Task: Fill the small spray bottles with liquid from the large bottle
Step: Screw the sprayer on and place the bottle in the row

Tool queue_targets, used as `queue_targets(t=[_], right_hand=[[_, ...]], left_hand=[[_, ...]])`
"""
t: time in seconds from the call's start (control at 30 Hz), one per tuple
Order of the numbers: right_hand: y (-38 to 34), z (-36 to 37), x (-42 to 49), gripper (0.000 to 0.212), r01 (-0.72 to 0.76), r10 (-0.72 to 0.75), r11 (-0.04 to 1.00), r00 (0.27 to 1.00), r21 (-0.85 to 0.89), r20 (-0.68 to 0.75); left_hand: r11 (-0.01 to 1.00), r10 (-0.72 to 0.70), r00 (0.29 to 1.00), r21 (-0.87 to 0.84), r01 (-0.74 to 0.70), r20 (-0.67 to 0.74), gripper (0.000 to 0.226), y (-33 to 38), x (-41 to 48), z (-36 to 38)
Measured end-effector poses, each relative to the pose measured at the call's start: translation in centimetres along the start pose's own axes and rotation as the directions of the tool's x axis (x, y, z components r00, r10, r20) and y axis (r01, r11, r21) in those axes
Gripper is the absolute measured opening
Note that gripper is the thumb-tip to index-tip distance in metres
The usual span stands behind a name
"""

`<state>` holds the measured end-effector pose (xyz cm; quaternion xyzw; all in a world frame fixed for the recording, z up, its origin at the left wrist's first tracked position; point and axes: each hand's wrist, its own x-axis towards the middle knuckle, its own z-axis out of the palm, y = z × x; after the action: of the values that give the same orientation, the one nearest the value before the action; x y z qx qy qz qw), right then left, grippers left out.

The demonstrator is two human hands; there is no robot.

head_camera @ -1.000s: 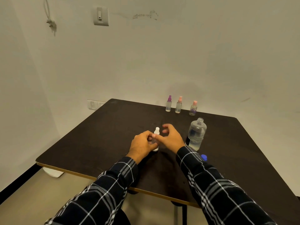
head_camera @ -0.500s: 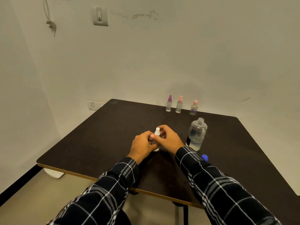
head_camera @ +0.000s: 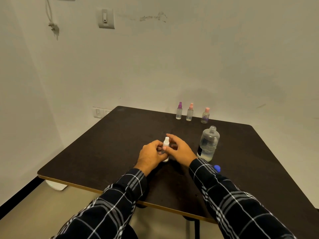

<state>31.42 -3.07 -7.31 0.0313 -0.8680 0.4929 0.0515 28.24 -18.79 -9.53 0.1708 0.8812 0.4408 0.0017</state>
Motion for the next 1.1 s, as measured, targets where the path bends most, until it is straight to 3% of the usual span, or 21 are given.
queue_targets(t=[0.07,0.2,0.27,0.4,0.5,0.6,0.7,0.83,0.93,1.1], right_hand=[[0.2,-0.4,-0.2,0.038,0.036,-0.037,0.999,0.999,0.030,0.039],[0.9,-0.1,0.2,0.016,-0.003,0.010,0.999,0.991,0.049,-0.134],[1.1,0.4,0.3,0.023,-0.050,0.053,0.999,0.983,0.021,-0.177],[0.9,0.7,-0.1,0.041,-0.014,0.020,0.992,0.999,0.123,-0.050],[0.9,0.3,-0.4,0.028,0.054,-0.053,0.987,0.999,0.153,-0.012],[1.1,0.5,-0.3,0.011,0.017,0.005,0.983,0.993,0.185,-0.119],[1.1,1.0,-0.4,0.021,-0.020,0.051,0.990,0.973,0.139,-0.223],[0.5,0.6,-0.5,0.034,0.022,-0.001,0.969,0.996,0.246,-0.084],[0.1,0.3,-0.4,0.029,0.028,-0.020,0.980,0.999,0.197,-0.042],[-0.2,0.2,0.3,0.018,-0.017,0.027,0.996,0.992,0.086,-0.121]], left_hand=[[1.000,0.000,1.000,-0.014,0.000,0.001,0.030,0.0,0.0,0.1],[1.000,0.008,1.000,0.006,-0.008,-0.016,0.030,0.0,0.0,0.2],[1.000,0.004,1.000,0.016,-0.004,-0.020,0.028,0.0,0.0,0.1],[1.000,0.005,1.000,0.017,-0.005,-0.016,0.029,0.0,0.0,0.1],[1.000,0.009,1.000,0.015,-0.009,-0.014,0.033,-0.1,0.0,0.2],[1.000,0.022,1.000,0.011,-0.022,-0.019,0.030,-0.1,-0.1,0.2],[1.000,0.014,1.000,0.017,-0.013,-0.028,0.030,-0.1,0.0,0.2],[1.000,0.011,1.000,-0.003,-0.011,-0.012,0.030,-0.1,0.0,0.2],[1.000,0.017,1.000,-0.002,-0.017,0.001,0.031,-0.1,-0.1,0.2],[1.000,0.015,1.000,0.014,-0.015,-0.010,0.030,-0.1,-0.1,0.1]])
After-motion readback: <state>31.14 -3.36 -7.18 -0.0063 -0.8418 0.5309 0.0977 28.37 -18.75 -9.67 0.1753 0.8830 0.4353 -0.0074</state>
